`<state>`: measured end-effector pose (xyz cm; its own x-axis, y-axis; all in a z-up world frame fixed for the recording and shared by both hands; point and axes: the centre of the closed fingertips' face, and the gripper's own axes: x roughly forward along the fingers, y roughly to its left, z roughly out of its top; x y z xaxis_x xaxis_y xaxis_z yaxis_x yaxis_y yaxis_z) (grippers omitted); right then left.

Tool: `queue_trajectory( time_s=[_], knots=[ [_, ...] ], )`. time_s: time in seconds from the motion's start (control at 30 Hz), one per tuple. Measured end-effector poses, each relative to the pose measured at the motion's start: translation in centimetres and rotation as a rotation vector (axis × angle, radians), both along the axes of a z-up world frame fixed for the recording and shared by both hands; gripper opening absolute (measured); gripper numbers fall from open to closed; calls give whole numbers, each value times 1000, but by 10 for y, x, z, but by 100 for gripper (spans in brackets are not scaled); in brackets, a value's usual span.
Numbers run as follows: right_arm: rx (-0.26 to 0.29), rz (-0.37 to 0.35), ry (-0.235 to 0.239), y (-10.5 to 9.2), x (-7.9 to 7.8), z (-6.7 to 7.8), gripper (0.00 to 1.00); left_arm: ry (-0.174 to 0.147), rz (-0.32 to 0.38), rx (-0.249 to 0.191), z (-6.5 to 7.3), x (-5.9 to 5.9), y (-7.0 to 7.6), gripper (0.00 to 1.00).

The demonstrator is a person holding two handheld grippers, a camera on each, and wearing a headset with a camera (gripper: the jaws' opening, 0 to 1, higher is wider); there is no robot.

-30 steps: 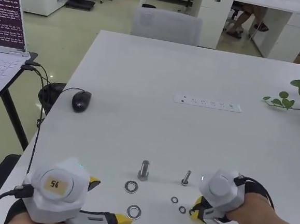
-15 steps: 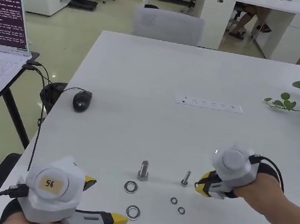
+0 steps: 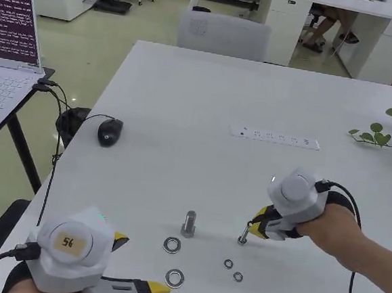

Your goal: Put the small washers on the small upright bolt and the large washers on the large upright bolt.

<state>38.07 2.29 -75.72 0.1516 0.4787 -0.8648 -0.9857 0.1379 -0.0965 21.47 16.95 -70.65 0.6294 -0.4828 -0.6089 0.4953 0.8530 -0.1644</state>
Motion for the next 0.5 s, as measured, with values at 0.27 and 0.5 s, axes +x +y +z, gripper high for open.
queue_trajectory(
  time_s=[0.27, 0.5],
  knots=[
    [-11, -3, 9, 0, 2, -2, 13, -1, 3, -1, 0, 2, 3, 69],
    [-25, 3, 19, 2, 1, -6, 13, -4, -1, -5, 1, 4, 2, 69]
  ],
)
